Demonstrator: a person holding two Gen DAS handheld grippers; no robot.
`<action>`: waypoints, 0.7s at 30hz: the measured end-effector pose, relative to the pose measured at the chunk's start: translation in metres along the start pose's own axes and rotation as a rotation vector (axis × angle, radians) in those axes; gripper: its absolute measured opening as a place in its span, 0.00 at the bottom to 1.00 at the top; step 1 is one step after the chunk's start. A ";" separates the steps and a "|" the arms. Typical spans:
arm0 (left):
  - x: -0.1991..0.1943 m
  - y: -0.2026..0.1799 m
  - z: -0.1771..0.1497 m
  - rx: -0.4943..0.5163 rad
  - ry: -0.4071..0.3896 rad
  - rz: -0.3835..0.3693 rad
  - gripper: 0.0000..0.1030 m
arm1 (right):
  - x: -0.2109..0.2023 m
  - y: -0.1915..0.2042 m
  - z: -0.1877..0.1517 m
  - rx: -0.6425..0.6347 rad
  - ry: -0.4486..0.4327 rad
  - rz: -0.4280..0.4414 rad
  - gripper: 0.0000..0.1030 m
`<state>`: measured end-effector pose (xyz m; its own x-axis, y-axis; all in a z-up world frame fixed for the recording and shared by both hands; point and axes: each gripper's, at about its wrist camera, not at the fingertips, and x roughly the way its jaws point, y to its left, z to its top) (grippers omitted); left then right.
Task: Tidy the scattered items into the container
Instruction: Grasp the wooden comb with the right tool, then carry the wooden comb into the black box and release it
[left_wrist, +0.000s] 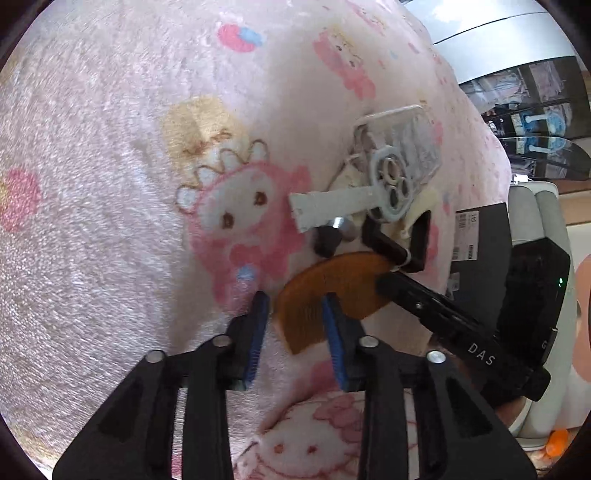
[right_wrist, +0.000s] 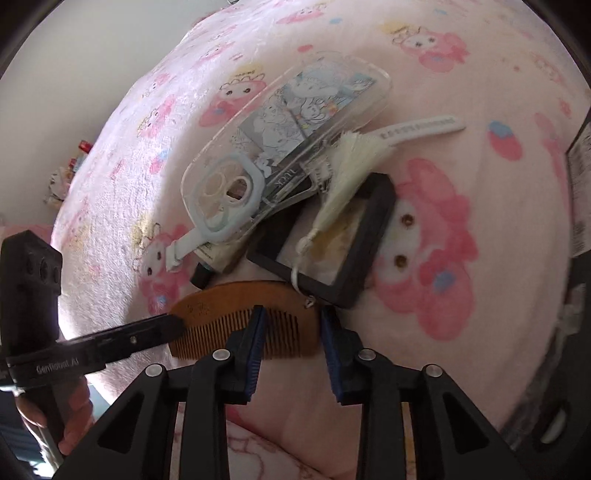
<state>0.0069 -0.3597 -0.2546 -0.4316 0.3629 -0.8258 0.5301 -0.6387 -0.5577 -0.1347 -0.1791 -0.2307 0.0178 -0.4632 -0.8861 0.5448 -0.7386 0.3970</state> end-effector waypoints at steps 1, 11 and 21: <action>-0.002 -0.003 -0.001 0.016 -0.010 0.027 0.30 | -0.001 0.002 -0.001 -0.004 -0.003 0.008 0.27; -0.048 -0.038 -0.019 0.118 -0.068 -0.024 0.31 | -0.068 0.009 -0.037 0.044 -0.120 0.063 0.26; -0.053 -0.177 -0.051 0.319 -0.097 -0.113 0.33 | -0.185 -0.019 -0.082 0.132 -0.351 0.046 0.26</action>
<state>-0.0272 -0.2312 -0.1163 -0.5501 0.3872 -0.7399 0.2264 -0.7836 -0.5785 -0.0799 -0.0389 -0.0939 -0.2608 -0.6204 -0.7397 0.4374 -0.7590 0.4823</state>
